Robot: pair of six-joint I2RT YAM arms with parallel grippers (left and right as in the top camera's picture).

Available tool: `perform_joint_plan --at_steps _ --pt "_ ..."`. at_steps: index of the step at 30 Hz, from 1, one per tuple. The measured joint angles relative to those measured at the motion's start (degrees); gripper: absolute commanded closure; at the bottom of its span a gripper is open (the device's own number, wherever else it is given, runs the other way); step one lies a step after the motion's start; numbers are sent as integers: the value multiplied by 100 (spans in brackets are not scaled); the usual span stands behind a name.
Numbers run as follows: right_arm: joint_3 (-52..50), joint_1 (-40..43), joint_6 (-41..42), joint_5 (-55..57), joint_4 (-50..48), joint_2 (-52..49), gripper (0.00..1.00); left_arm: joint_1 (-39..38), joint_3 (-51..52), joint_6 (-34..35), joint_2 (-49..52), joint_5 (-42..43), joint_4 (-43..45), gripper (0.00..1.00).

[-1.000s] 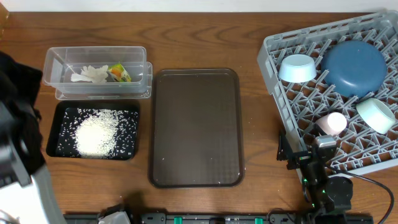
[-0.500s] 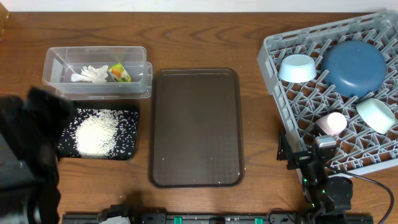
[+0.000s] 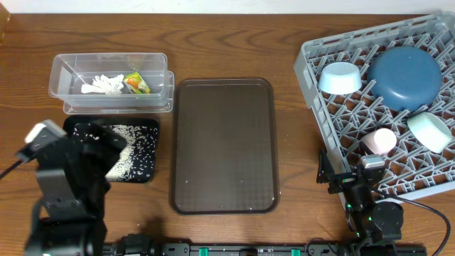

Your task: Sort waste into correct bins and load items into the dishwasher rack

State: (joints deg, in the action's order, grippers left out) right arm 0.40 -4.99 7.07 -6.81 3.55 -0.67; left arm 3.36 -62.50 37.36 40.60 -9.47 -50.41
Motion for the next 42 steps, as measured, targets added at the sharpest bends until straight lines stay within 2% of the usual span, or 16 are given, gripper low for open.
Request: perform_joint_plan --at_steps 2,8,15,23,29,34,42 --pt "-2 0 0 2 2 0 1 -68 660 -302 -409 372 857 5" --pt "-2 0 0 2 4 0 1 -92 2085 -903 -1390 876 2245 5" --pt "-2 0 -7 4 2 0 1 -92 3582 -1285 -2487 1034 3195 5" --pt "-2 0 -11 7 2 0 1 -92 4983 -1368 -3633 1071 4170 5" --pt "-2 0 -11 9 2 0 1 -92 5685 -1373 -3985 1113 4896 5" --pt "-2 0 -11 7 2 0 1 -92 5930 -1493 -3991 1156 5010 5" --pt "-2 0 -11 7 2 0 1 -90 6137 -2505 -3998 1596 5386 5"
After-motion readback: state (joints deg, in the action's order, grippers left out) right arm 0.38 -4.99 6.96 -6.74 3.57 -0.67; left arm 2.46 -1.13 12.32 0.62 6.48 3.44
